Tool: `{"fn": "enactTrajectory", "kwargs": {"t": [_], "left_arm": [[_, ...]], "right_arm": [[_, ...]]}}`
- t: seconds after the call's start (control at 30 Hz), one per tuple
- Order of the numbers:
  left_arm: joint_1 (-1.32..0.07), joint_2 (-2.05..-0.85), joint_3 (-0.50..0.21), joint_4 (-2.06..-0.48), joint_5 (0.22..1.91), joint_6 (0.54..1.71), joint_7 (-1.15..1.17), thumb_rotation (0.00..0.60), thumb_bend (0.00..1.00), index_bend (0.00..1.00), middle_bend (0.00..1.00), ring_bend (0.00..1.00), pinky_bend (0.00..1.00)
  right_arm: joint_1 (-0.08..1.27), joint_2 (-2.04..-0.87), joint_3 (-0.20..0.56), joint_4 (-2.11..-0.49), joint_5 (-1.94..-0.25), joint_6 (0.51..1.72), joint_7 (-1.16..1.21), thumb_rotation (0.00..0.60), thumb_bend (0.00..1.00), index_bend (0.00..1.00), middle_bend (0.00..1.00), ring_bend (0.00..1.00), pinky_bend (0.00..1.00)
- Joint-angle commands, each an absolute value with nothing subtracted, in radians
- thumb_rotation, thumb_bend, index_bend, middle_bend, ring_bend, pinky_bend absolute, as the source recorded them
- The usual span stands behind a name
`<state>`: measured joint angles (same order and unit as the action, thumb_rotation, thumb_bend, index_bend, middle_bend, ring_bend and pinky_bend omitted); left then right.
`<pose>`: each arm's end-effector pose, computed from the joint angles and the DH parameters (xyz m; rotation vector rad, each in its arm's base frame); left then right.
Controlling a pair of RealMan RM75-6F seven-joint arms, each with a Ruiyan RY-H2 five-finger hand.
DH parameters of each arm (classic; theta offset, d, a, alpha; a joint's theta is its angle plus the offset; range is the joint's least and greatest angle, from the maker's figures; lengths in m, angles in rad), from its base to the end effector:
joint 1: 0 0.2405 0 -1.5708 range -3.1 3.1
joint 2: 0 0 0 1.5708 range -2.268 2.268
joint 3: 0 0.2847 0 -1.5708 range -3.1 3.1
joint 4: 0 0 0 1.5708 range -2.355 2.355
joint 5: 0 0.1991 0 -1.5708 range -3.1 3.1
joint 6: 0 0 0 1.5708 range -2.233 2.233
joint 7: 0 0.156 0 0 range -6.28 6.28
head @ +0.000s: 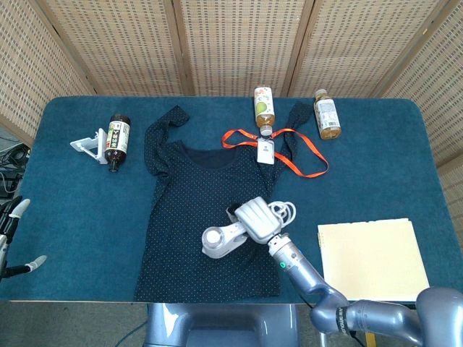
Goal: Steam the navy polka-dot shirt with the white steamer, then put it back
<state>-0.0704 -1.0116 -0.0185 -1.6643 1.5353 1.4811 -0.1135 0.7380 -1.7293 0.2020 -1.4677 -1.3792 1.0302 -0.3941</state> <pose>-0.3284 0.1827 0.2061 -1.4011 -0.9696 -0.9346 -0.0954 -0.3353 -0.0533 1.9950 -0.7436 1.1808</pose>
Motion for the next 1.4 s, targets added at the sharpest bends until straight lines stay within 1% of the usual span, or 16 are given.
{"fn": "enactTrajectory", "kwargs": {"t": [0.03,0.3,0.43,0.63,0.9,1.03,1.4], "left_arm": [[-0.077,-1.014,-0.023,-1.665,1.524,1.468,-0.108,0.600,0.00,0.00,0.00,0.00,0.00],[-0.088,-1.020,-0.027,-1.660,1.500,1.442,-0.098,0.600,0.00,0.00,0.00,0.00,0.00],[-0.090,-1.022,-0.028,-1.660,1.495,1.438,-0.097,0.600,0.00,0.00,0.00,0.00,0.00],[-0.092,-1.023,-0.028,-1.659,1.493,1.433,-0.096,0.600,0.00,0.00,0.00,0.00,0.00],[-0.093,-1.025,-0.027,-1.659,1.492,1.433,-0.088,0.600,0.00,0.00,0.00,0.00,0.00],[-0.095,-1.028,-0.026,-1.662,1.492,1.430,-0.080,0.600,0.00,0.00,0.00,0.00,0.00],[-0.097,-1.032,-0.023,-1.673,1.499,1.431,-0.059,0.600,0.00,0.00,0.00,0.00,0.00]], "right_arm": [[0.777,-1.817,0.178,-1.392,-1.419,1.013,-0.388,0.600,1.00,0.80,0.64,0.75,1.00],[0.806,-1.932,0.117,-1.233,-1.502,1.019,-0.354,0.600,1.00,0.80,0.64,0.75,1.00],[0.803,-1.959,0.096,-1.188,-1.525,1.030,-0.318,0.600,1.00,0.80,0.64,0.75,1.00],[0.792,-1.980,0.083,-1.133,-1.534,1.044,-0.270,0.600,1.00,0.80,0.64,0.75,1.00],[0.763,-1.959,0.043,-1.051,-1.567,1.079,-0.232,0.600,1.00,0.80,0.64,0.75,1.00],[0.741,-1.920,0.020,-1.003,-1.582,1.103,-0.215,0.600,1.00,0.80,0.64,0.75,1.00],[0.708,-1.849,0.021,-0.940,-1.560,1.103,-0.163,0.600,1.00,0.80,0.64,0.75,1.00]]}}
